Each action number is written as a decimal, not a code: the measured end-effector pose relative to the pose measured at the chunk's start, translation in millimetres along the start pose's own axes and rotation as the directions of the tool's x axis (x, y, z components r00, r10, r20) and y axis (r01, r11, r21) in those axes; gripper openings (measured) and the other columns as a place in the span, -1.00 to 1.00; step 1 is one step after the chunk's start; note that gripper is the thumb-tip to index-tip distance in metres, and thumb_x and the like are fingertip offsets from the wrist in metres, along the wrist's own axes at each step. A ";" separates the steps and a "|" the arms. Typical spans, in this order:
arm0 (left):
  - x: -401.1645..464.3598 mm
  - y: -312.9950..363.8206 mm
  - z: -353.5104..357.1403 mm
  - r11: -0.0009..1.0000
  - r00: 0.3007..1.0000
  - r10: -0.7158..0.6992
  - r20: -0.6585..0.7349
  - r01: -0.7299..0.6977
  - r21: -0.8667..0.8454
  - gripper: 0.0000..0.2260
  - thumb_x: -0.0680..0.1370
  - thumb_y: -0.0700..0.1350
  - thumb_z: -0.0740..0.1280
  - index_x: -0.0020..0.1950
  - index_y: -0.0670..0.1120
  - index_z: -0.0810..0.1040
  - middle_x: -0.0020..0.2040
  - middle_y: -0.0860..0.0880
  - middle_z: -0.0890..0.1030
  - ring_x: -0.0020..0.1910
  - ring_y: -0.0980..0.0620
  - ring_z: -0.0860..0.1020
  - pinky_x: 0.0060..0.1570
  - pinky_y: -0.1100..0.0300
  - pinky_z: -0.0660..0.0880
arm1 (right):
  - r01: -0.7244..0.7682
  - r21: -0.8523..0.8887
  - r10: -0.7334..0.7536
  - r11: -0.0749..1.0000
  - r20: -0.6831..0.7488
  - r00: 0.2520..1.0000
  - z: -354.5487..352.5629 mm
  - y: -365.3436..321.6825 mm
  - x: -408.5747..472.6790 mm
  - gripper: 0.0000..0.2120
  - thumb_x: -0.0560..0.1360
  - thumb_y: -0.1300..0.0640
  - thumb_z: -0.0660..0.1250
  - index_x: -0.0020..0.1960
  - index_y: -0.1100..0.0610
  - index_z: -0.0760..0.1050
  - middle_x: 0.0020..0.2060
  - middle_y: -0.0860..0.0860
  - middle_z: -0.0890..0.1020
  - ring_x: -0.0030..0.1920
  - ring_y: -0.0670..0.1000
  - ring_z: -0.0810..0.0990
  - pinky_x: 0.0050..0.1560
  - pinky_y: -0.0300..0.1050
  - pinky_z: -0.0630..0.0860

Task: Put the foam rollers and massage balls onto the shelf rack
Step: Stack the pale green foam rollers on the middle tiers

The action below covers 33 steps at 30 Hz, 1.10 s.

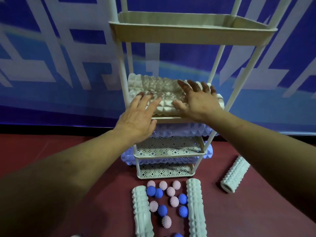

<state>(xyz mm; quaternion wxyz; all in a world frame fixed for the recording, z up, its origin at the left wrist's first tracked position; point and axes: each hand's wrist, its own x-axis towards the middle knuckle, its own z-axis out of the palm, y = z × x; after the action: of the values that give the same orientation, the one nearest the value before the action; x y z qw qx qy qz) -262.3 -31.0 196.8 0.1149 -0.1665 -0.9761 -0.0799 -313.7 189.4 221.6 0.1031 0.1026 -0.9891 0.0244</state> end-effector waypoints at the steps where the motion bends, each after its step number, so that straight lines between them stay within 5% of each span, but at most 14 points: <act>1: 2.5 2.2 -1.0 1.000 1.000 -0.012 0.023 0.011 0.006 -0.38 0.58 0.04 0.22 0.56 0.12 -0.02 0.55 0.01 0.04 0.55 -0.06 -0.04 0.44 -0.10 0.26 | 0.004 -0.015 -0.004 1.000 0.032 0.999 0.8 9.3 -3.2 -0.27 0.51 -0.42 0.03 0.59 -0.15 -0.01 0.58 0.03 0.16 0.54 0.24 0.14 0.48 0.26 0.00; 8: -4.9 18.8 -5.3 0.996 0.997 -0.075 0.032 0.076 -0.037 -0.38 0.56 -0.03 0.29 0.56 0.06 0.08 0.57 -0.03 0.08 0.56 -0.09 -0.01 0.51 -0.08 0.10 | 0.063 0.035 -0.065 0.997 0.072 0.995 1.9 19.7 -11.8 -0.34 0.57 -0.30 0.07 0.59 -0.13 -0.01 0.57 0.06 0.18 0.53 0.28 0.14 0.49 0.25 0.00; 13: -59.3 32.0 12.6 0.939 0.937 -0.140 -0.320 0.023 -0.343 -0.60 0.49 -0.14 0.29 0.33 0.04 0.46 0.29 0.06 0.48 0.31 -0.02 0.39 0.36 0.04 0.33 | 0.214 0.443 -0.074 0.871 -0.311 0.947 28.7 -11.0 -93.2 -0.52 0.54 0.05 0.22 0.44 0.14 0.37 0.29 0.13 0.50 0.29 0.19 0.42 0.34 0.03 0.29; 15: -95.8 38.4 47.1 0.899 0.936 -0.219 -0.277 0.083 -0.431 -0.66 0.48 -0.17 0.30 0.25 0.03 0.51 0.20 0.08 0.54 0.18 0.01 0.46 0.20 0.18 0.38 | 0.150 0.553 -0.042 0.819 -0.202 0.978 70.1 -22.0 -146.3 -0.58 0.52 0.16 0.29 0.37 0.13 0.42 0.25 0.10 0.53 0.24 0.14 0.46 0.28 -0.04 0.35; 18: -150.4 38.3 120.7 0.840 0.931 -0.318 -0.180 0.189 -0.508 -0.68 0.45 -0.24 0.31 0.17 0.00 0.56 0.12 0.04 0.59 0.04 -0.05 0.53 0.08 0.11 0.46 | -0.057 0.605 -0.009 0.794 0.106 0.994 149.3 -26.6 -227.8 -0.60 0.50 0.20 0.34 0.33 0.14 0.47 0.20 0.11 0.56 0.20 0.16 0.51 0.23 -0.07 0.36; 24: -234.4 43.4 239.5 0.647 0.841 -0.535 0.084 0.471 -0.600 -0.65 0.43 -0.35 0.27 0.13 -0.04 0.58 0.09 -0.01 0.62 -0.10 0.05 0.55 0.02 0.10 0.50 | -0.514 0.547 0.238 0.661 0.497 0.835 256.8 -19.6 -333.0 -0.62 0.49 0.24 0.32 0.30 0.08 0.47 0.15 0.04 0.58 0.12 0.10 0.55 0.09 -0.12 0.42; 30: -281.8 43.8 326.0 0.537 0.713 -0.594 0.373 0.697 -0.475 -0.54 0.45 -0.23 0.41 0.34 -0.03 0.48 0.30 -0.03 0.51 0.28 -0.07 0.47 0.31 0.11 0.36 | -0.574 0.588 0.190 0.570 0.585 0.788 309.7 -58.9 -347.1 -0.60 0.55 0.21 0.27 0.39 0.07 0.41 0.25 -0.05 0.55 0.18 -0.01 0.53 0.18 -0.26 0.35; 33: -292.2 49.7 350.8 0.517 0.611 -0.624 0.486 0.790 -0.329 -0.33 0.44 -0.08 0.47 0.50 0.09 0.29 0.52 0.01 0.25 0.43 -0.10 0.29 0.39 0.11 0.22 | -0.555 0.662 0.157 0.504 0.561 0.813 325.2 -78.9 -340.5 -0.57 0.56 0.26 0.25 0.40 0.03 0.41 0.26 -0.08 0.56 0.18 -0.06 0.55 0.15 -0.39 0.37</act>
<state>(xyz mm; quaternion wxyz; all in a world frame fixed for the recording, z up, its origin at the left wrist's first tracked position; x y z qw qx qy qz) -46.3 -6.1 -207.7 -0.1305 0.2169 -0.9017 -0.3504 -35.8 157.2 -165.3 -0.1831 -0.0720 -0.8631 0.4651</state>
